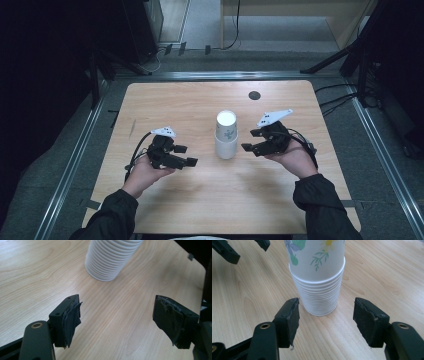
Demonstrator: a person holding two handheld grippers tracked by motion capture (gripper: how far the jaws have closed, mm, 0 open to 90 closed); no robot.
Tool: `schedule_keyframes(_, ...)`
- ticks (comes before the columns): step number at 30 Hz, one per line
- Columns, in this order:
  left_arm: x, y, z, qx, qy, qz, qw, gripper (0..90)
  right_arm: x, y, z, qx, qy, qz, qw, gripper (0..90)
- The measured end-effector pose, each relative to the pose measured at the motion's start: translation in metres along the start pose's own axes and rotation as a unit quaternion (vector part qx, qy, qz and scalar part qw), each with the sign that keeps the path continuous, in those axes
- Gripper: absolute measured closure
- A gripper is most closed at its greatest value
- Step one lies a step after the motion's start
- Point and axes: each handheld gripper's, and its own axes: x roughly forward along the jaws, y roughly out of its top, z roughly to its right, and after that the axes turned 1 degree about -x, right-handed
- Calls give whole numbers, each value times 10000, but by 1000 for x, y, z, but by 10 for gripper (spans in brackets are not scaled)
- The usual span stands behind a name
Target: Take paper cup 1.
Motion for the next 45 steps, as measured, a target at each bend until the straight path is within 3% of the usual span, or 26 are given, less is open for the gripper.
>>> schedule_keyframes(2,-2,-2,3,126,-93,59,9999,222,0,1,1,-2,37,-20,10000,365)
schedule_keyframes(5,-2,-5,9,285,60,-22,9996,222,0,8,4,-29,70,-21,10000,352)
schedule_keyframes(9,-3,-8,11,340,181,-99,9992,222,0,13,7,26,123,12,9999,346)
schedule_keyframes(18,-9,-11,13,330,233,-69,9992,222,1,29,10,127,151,-172,9997,343)
schedule_keyframes(32,-11,-11,14,403,235,-84,9989,222,-1,64,16,-180,235,-249,9992,335)
schedule_keyframes(34,-11,-12,14,409,232,-85,9989,222,0,69,14,-210,287,-302,9989,331)
schedule_keyframes(38,-11,-12,15,432,242,-95,9987,222,-2,74,9,-515,342,-402,9973,316)
schedule_keyframes(45,-9,-12,16,485,239,-122,9985,221,0,80,5,-566,470,-307,9968,310)
